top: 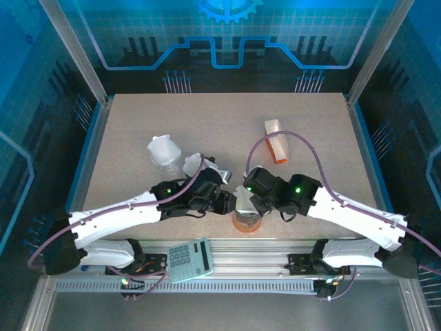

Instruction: Place the coffee filter in the dripper

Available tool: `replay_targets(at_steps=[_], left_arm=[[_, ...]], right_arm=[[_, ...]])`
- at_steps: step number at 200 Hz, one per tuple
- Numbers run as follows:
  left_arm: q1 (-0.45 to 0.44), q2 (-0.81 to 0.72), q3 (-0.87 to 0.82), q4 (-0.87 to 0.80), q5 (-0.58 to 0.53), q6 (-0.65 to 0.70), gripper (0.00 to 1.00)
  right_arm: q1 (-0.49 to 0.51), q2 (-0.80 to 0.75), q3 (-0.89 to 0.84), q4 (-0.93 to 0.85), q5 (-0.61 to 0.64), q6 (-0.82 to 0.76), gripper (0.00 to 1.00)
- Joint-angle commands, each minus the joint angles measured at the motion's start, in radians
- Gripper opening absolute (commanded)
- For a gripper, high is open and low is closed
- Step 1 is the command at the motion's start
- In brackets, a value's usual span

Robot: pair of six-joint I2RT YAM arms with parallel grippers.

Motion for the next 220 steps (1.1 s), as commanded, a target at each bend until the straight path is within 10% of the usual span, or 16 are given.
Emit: replay_targets(at_steps=[1, 82, 220], left_arm=[[0.004, -0.023, -0.008, -0.013, 0.006, -0.009, 0.2], [0.004, -0.02, -0.01, 0.007, 0.023, -0.015, 0.18], [0.004, -0.023, -0.011, 0.01, 0.032, -0.024, 0.19]], right_arm=[[0.009, -0.026, 0.012, -0.001, 0.021, 0.025, 0.1], [-0.025, -0.046, -0.008, 0.064, -0.062, 0.045, 0.68], [-0.118, -0.024, -0.102, 0.111, -0.182, 0.04, 0.63]])
